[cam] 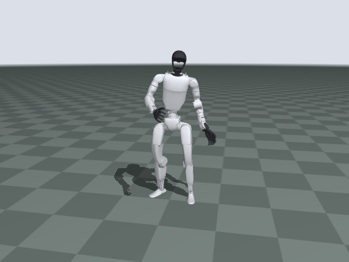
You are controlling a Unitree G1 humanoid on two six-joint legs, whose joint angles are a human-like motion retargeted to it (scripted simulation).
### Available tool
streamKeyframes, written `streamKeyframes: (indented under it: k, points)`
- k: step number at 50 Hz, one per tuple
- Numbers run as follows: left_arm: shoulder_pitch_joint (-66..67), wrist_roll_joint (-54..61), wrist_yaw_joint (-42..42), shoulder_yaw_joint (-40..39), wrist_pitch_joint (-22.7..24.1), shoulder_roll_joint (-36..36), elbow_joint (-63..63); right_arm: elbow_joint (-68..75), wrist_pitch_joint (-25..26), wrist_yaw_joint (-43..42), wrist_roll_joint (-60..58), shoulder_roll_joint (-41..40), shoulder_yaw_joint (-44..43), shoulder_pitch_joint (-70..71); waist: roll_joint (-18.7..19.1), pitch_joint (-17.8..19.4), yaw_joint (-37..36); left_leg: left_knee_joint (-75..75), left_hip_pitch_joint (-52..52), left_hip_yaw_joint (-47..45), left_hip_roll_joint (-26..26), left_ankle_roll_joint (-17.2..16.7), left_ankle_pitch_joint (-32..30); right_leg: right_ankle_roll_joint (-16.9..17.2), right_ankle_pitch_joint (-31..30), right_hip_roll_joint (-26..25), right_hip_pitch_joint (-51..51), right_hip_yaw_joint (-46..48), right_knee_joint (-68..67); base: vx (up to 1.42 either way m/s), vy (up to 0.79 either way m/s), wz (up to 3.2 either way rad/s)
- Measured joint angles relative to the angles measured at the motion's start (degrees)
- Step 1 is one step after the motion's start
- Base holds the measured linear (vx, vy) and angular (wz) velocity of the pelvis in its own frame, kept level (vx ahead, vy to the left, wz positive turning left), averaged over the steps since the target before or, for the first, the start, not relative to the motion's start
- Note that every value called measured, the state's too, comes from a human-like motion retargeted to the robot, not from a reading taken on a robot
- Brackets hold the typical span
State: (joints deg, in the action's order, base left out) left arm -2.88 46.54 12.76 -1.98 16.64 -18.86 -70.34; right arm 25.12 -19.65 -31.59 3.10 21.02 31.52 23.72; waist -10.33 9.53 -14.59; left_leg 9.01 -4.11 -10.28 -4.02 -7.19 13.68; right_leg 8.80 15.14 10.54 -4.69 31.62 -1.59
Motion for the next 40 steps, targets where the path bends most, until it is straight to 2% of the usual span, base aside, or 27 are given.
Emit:
streamKeyframes:
  k: [5, 11, 15, 19, 23, 27, 28, 30, 33, 36, 40]
  points:
    - [16.2, 5.1, -5.8, -14.2, -3.5, -3.2, -10.3, -18.6, -0.7, 3.6, -8.4, 13.8, 4.1, 15.6, -1.2, 1.1, -8.3, -0.8, 0.0, 3.4, 0.7, -0.1, -0.5, -0.7, 1.2, 0.5, -1.1, 3.8, -1.7, 0.07, -0.01, 0.68]
    - [32.7, 4.8, -5.3, -31.6, -7.6, -10.7, -20.3, -27.7, 0.1, 3.0, -13.5, 29.3, 9.3, 33.9, -1.9, 3.1, -17.2, -2.2, 0.2, 5.3, 2.0, 0.5, -1.8, -0.5, 1.0, 1.0, -2.6, 6.7, -0.9, 0.04, 0.00, 0.41]
    - [39.6, 2.3, -1.2, -38.8, -9.0, -14.5, -25.0, -29.5, 0.3, 2.1, -12.9, 34.0, 14.2, 43.9, -2.1, 3.6, -20.5, -2.5, 0.0, 5.7, 2.3, 0.3, -2.1, 0.1, 0.6, 1.0, -3.1, 7.6, -0.2, 0.01, 0.00, 0.12]
    - [40.5, 0.7, 0.7, -40.4, -10.1, -15.5, -25.1, -29.8, 1.0, 3.2, -12.3, 34.2, 18.4, 51.7, -2.4, 3.7, -21.8, -3.0, 0.4, 5.2, 2.3, 0.3, -2.2, 0.4, 0.6, 1.1, -3.0, 7.2, 0.0, 0.00, 0.00, 0.00]
    - [35.3, 0.7, -1.6, -37.1, -10.3, -14.3, -22.8, -29.0, 1.7, 6.6, -12.9, 31.1, 21.0, 57.3, -3.2, 3.2, -20.9, -2.8, 1.0, 4.1, 1.6, 0.1, -1.6, 0.1, 0.9, 0.8, -2.7, 5.7, -0.3, 0.00, -0.03, -0.32]
    - [23.6, 3.3, -3.2, -27.9, -8.2, -11.9, -22.7, -28.6, 2.0, 9.6, -14.0, 26.8, 22.2, 61.2, -4.4, 1.8, -17.5, -2.1, 1.3, 2.5, 0.8, 0.0, -1.0, -0.6, 1.2, 0.5, -2.1, 3.7, -0.8, -0.02, -0.03, -0.43]
    - [19.4, 4.9, -2.5, -24.3, -7.6, -11.0, -23.0, -28.7, 2.4, 10.2, -14.4, 25.9, 22.4, 62.0, -4.7, 1.4, -16.5, -2.4, 1.4, 1.9, 0.9, 0.3, -1.2, -0.9, 1.2, 0.6, -1.8, 3.1, -0.9, -0.03, -0.01, -0.43]
    - [9.6, 17.8, 2.1, -11.5, -7.1, -7.5, -22.6, -29.4, 5.0, 8.9, -14.2, 25.2, 24.0, 63.9, -4.8, -1.2, -14.5, -2.6, 0.9, 1.8, 0.7, -0.3, -2.4, 0.0, 0.8, 0.6, -0.1, 1.5, -2.1, -0.04, 0.00, -0.40]
    - [-6.6, 23.5, 6.4, -0.9, -6.4, -1.8, -18.9, -29.7, 6.9, 8.6, -13.8, 23.7, 25.5, 64.7, -4.5, -4.0, -10.8, -1.6, 0.3, 1.5, -0.4, -1.1, -2.1, 0.1, 0.6, 0.0, 0.9, 0.5, -2.9, -0.05, 0.00, -0.32]
    - [-22.9, 27.0, 8.4, 4.0, -5.0, 3.3, -9.6, -30.0, 8.8, 10.0, -14.1, 23.9, 26.9, 65.7, -4.5, -5.5, -8.0, -1.6, 0.7, 0.2, -0.6, -0.5, -1.9, 0.1, 0.3, 0.0, 1.5, -0.6, -3.5, -0.06, 0.01, -0.35]
    - [-43.1, 25.9, 7.5, 10.1, -2.2, 7.6, 2.9, -30.9, 9.6, 12.1, -13.2, 24.2, 29.8, 68.4, -4.0, -7.2, -4.2, -1.4, 1.0, -1.3, -1.2, -0.6, -1.6, 0.4, -0.2, -0.2, 2.5, -2.3, -4.2, -0.05, 0.03, -0.42]
